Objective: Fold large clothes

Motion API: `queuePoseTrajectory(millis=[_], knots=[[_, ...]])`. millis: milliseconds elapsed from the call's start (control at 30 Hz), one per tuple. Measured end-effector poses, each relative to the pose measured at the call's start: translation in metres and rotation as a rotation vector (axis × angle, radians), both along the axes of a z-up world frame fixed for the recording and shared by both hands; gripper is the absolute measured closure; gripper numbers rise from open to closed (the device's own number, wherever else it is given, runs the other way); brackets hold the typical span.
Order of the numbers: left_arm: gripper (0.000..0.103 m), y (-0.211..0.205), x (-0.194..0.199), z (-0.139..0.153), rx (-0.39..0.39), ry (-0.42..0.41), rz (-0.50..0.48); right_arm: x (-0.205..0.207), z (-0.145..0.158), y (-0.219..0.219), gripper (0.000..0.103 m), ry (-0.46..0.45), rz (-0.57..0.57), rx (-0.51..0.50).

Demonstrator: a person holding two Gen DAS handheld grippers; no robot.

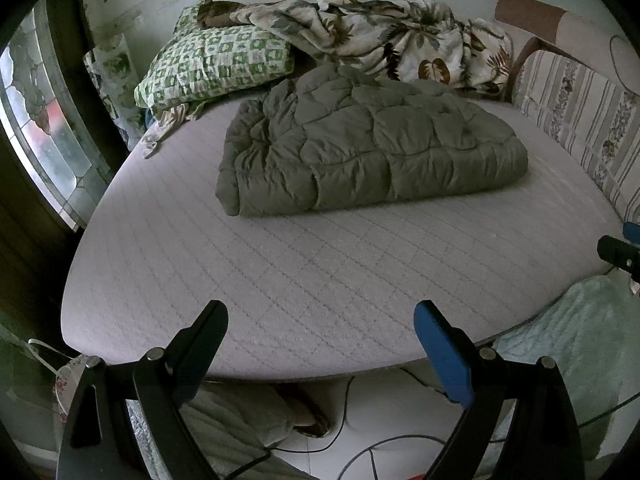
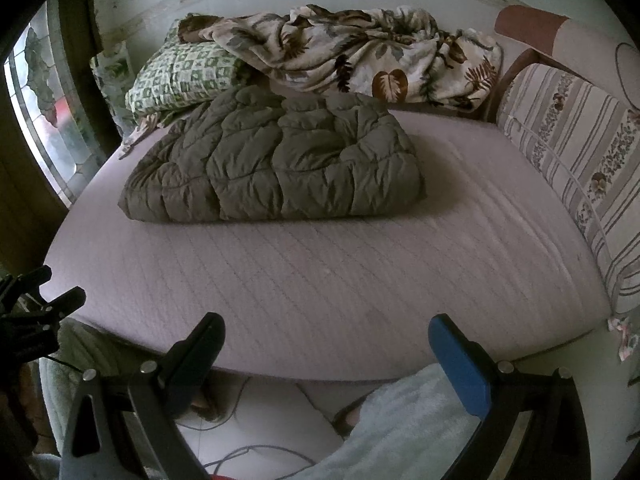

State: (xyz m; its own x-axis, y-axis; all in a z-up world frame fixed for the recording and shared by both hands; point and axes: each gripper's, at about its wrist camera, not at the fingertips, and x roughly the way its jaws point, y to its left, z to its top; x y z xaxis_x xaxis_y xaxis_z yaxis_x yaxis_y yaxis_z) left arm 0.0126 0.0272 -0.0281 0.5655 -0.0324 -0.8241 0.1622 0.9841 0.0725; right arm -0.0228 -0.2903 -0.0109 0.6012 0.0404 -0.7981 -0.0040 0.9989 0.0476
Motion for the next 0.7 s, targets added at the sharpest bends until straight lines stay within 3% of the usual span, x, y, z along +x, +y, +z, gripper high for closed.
queuePoseTrajectory(millis=[700], knots=[[0.009,-0.002,0.009,0.002,-0.007,0.005,-0.004,0.012,-0.004,-0.001,0.000,0.009,-0.010,0.000]])
